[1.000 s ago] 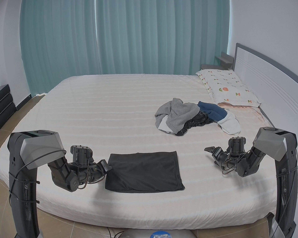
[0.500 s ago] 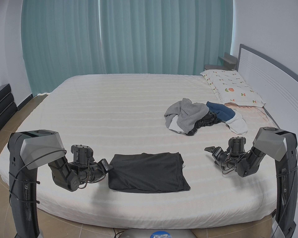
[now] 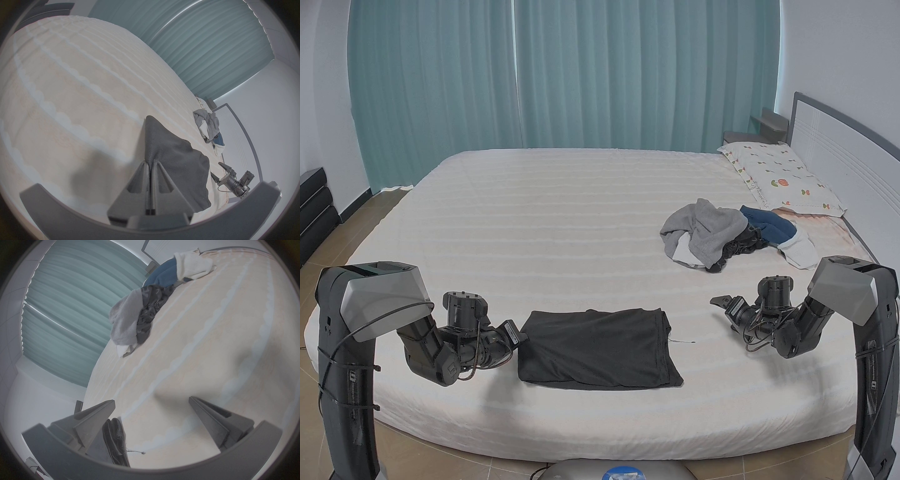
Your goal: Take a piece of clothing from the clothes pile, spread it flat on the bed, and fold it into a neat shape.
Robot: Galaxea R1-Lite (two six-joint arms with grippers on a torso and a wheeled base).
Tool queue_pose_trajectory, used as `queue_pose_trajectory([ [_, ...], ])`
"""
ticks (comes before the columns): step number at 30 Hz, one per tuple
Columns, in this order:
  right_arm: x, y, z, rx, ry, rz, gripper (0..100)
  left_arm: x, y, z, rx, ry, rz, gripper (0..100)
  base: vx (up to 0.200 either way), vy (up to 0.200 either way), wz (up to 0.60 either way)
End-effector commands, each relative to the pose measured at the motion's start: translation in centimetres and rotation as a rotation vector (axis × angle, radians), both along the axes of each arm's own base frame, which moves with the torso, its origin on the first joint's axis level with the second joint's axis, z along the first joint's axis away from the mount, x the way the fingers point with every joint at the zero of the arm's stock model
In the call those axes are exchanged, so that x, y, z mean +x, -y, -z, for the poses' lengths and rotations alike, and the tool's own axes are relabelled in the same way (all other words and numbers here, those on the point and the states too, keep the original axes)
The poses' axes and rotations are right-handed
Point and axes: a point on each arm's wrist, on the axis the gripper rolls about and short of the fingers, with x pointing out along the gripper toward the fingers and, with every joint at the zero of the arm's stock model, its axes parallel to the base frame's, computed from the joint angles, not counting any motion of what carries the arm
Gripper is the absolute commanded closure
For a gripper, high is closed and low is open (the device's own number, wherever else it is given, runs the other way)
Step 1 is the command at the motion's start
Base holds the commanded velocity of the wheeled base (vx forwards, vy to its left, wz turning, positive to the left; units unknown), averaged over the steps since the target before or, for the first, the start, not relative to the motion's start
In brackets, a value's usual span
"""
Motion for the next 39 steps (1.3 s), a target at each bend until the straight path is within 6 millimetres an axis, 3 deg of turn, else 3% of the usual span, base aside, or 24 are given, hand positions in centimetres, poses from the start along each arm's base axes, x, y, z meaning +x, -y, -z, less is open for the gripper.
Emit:
queue_pose_trajectory([
  [1,-0.38,-0.62,-0.25,0.001,-0.001,-0.014,0,0.02,0.04,0.08,-0.001,-0.001,0.000,100,0.000,0.200,0.00],
  [39,-1.27,-1.40,-0.21,0.001,0.024,-0.037,0,-0.22,-0.01,0.01,0.003,-0.011,0.000,100,0.000,0.195,0.00],
])
